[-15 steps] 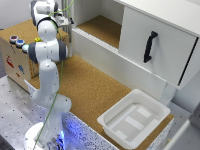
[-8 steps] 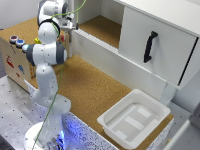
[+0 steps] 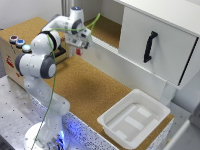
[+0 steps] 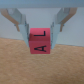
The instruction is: Place the grasped pink object inside the box
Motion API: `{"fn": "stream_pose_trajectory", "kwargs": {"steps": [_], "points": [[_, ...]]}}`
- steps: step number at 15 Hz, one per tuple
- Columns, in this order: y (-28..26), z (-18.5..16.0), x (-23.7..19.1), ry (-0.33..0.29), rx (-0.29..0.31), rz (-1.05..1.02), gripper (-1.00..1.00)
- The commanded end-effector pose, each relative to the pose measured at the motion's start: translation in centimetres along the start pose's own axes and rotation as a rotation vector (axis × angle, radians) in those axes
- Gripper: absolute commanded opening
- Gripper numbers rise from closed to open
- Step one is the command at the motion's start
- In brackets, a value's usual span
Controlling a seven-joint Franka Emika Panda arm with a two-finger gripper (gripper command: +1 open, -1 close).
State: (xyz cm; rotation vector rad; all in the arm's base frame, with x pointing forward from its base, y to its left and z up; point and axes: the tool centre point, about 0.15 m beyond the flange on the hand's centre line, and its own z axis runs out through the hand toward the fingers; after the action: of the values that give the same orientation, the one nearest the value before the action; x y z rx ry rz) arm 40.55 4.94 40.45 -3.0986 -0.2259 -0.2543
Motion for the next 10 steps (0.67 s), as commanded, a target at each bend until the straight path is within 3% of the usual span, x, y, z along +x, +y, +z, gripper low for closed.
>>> {"fn": "stream_pose_trajectory", "kwargs": {"steps": [1,5,10], "points": [[15.9,3.3,-3.0,0.073,0.072,0.143,-1.0],[26.1,4.6,-6.9,0.042,0.028,0.323,-1.0],[36.1,4.6,-12.0,0.072,-0.015,0.515,-1.0]]}}
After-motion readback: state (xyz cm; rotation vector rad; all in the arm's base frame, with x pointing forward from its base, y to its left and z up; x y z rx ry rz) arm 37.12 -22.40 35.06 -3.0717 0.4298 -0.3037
